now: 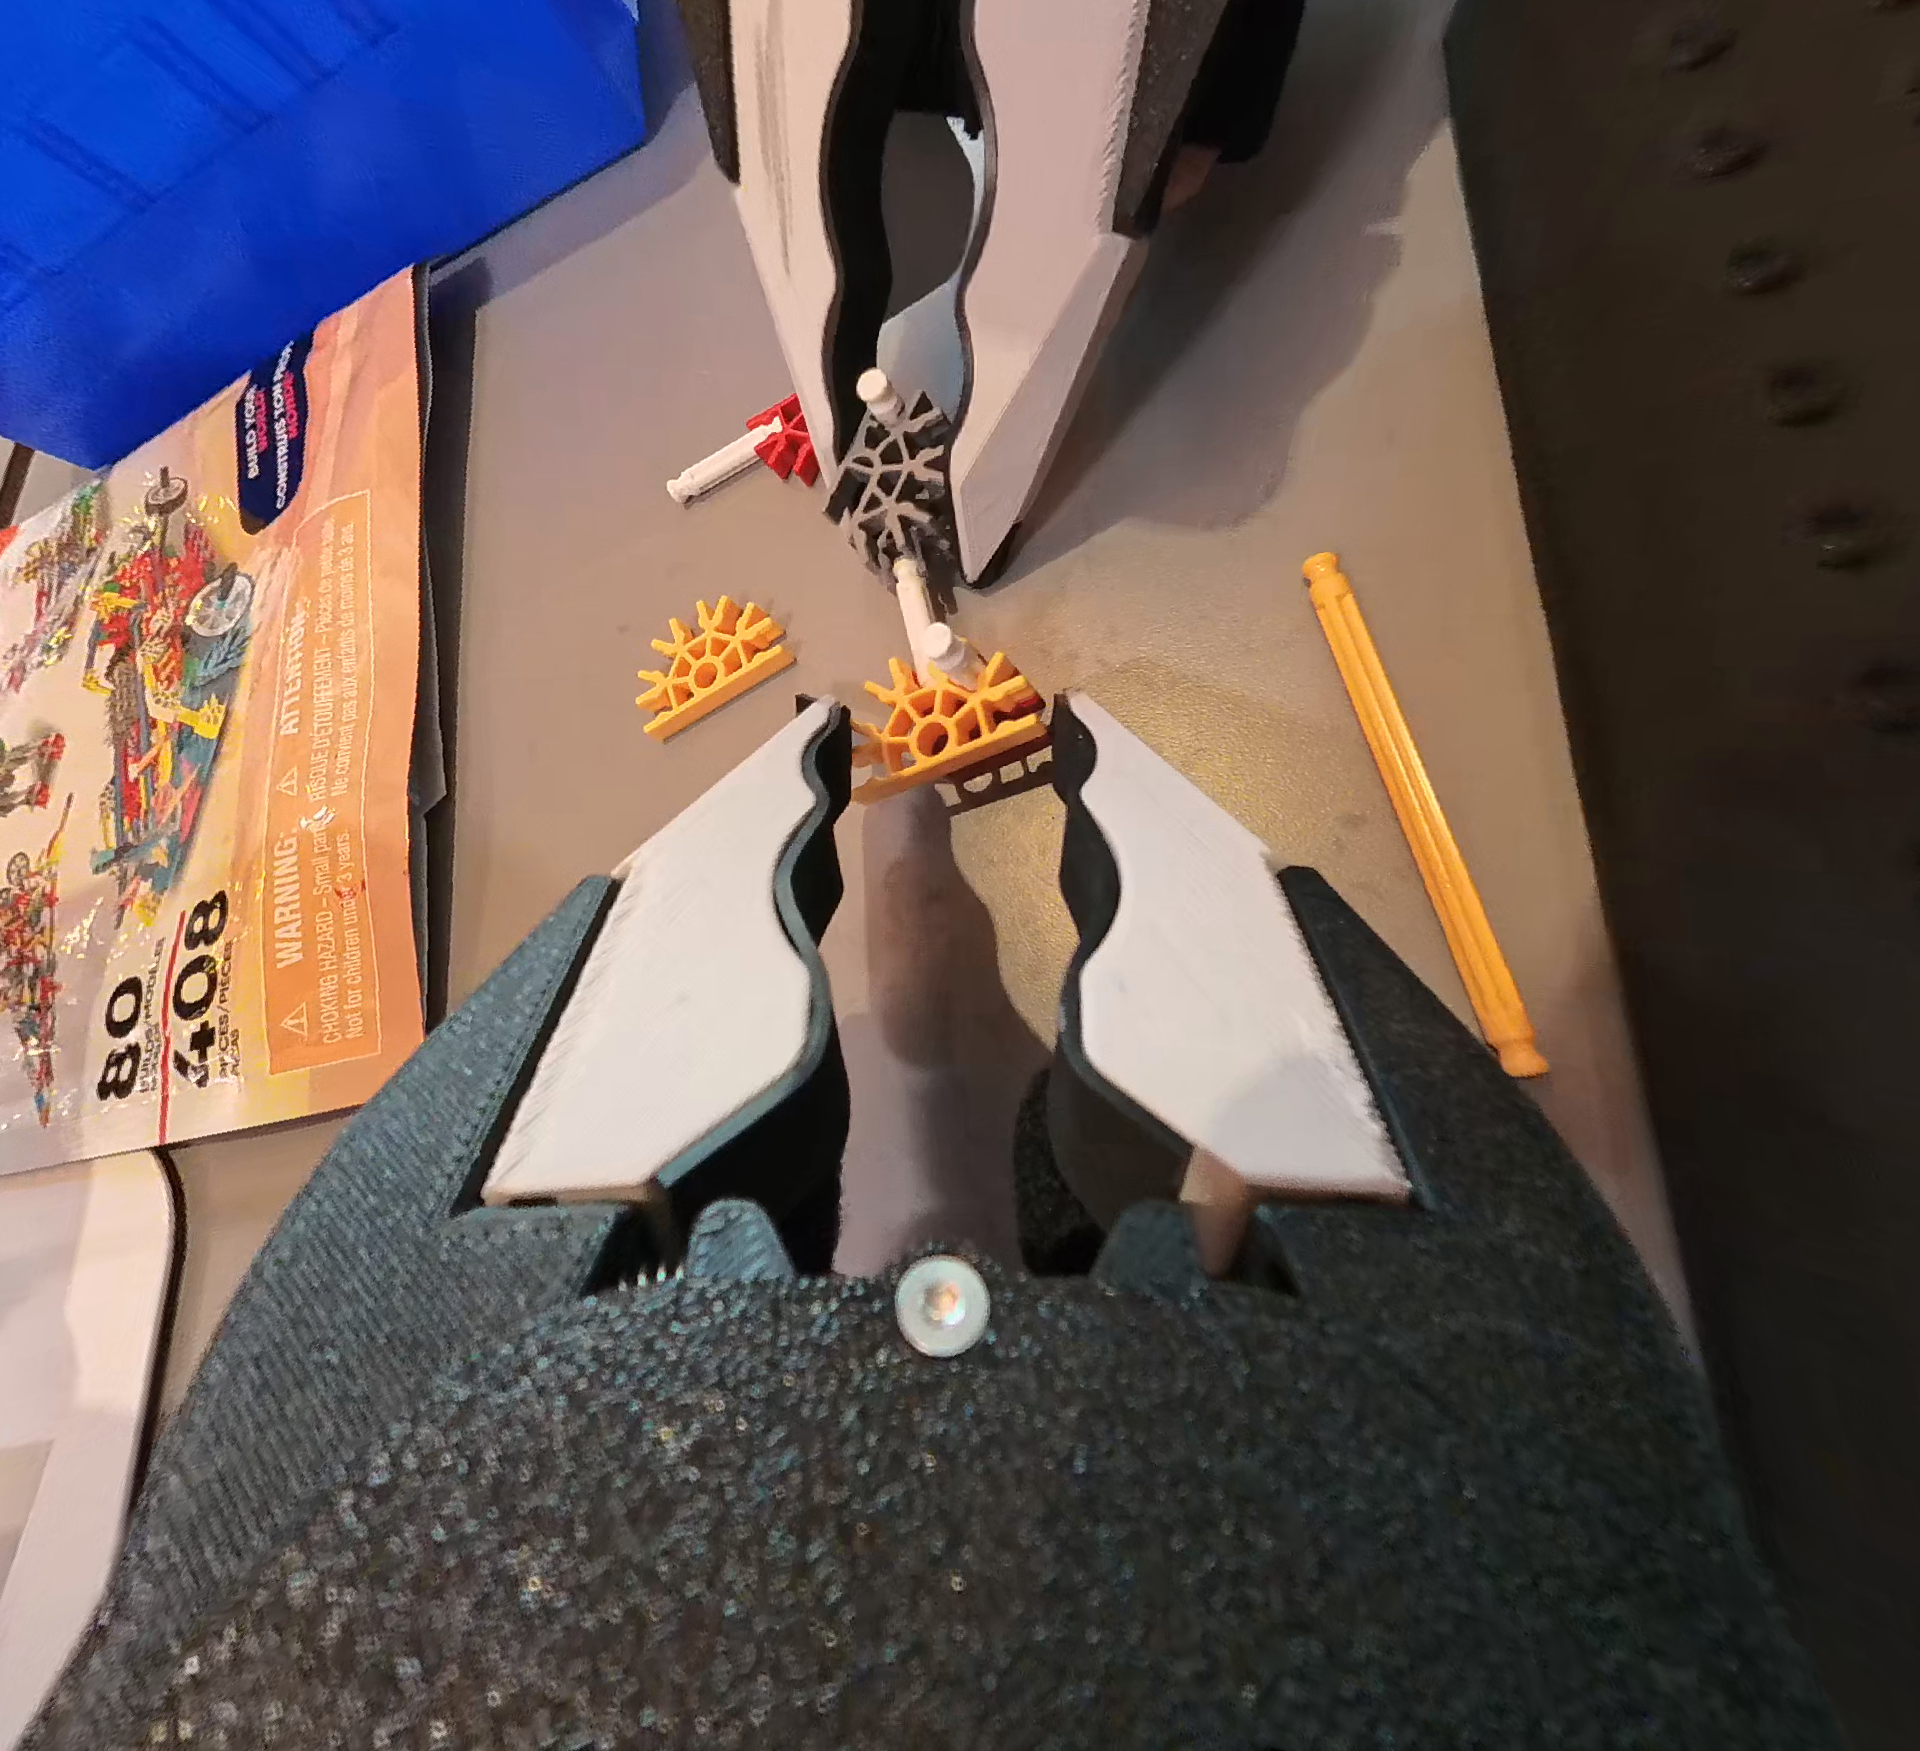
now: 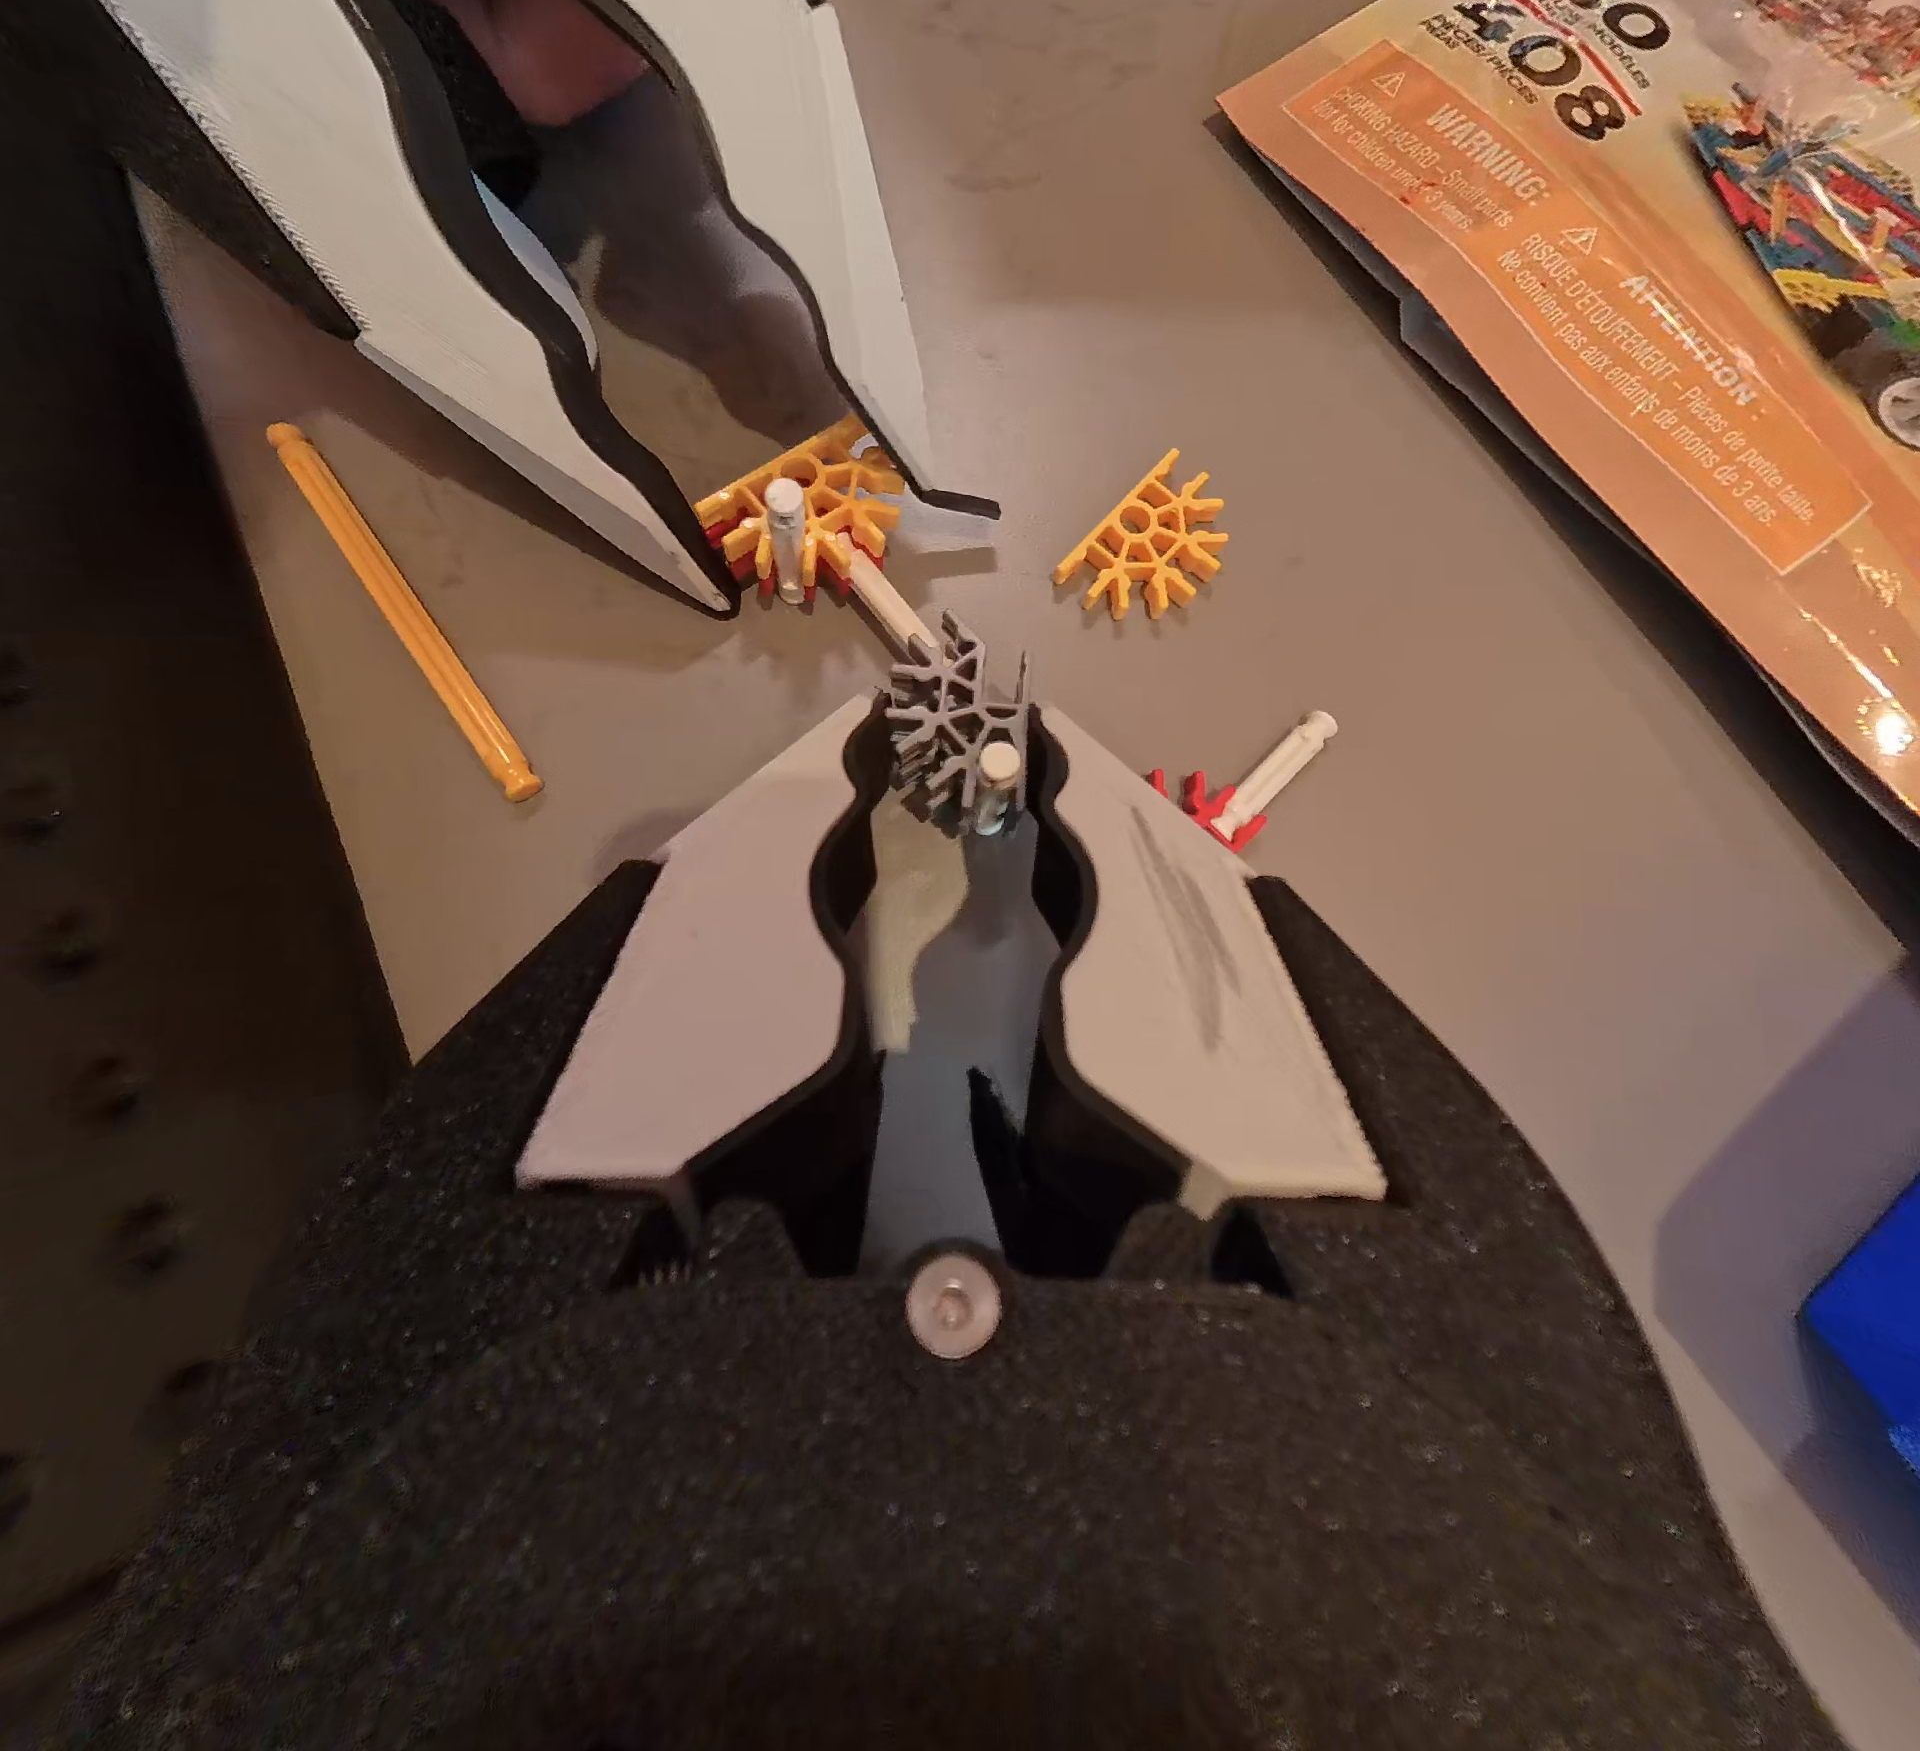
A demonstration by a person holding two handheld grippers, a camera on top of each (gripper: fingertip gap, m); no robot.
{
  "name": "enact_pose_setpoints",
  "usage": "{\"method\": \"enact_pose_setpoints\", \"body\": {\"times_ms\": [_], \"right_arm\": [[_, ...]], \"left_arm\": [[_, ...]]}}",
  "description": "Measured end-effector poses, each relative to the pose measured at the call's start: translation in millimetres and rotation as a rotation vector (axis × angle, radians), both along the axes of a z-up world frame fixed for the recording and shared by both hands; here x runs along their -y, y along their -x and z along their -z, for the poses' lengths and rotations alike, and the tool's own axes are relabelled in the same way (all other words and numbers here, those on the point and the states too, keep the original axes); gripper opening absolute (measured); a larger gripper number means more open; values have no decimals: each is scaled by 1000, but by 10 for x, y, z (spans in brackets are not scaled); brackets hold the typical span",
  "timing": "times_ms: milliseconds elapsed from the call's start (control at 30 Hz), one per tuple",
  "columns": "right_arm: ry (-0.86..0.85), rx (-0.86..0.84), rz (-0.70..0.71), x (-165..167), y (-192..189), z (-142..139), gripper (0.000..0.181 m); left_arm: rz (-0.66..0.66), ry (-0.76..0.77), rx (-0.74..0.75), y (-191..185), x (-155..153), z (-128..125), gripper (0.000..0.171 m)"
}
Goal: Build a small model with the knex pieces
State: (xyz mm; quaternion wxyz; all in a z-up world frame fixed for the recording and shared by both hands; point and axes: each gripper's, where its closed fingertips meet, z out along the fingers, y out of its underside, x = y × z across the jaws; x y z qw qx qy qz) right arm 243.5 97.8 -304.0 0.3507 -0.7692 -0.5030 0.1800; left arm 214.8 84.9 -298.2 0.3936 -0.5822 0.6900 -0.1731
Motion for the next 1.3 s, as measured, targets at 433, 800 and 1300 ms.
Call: {"method": "enact_pose_setpoints", "body": {"times_ms": [433,800,1300], "right_arm": [[27,-10,-33,8,22,2,22],[66,-21,-136,10,32,-2,22],[70,-22,-187,9,51,1,23]], "left_arm": [[3,6,6,-5,8,1,37],[6,23,8,-12,13,6,37],[5,37,8,-12,12,9,37]]}}
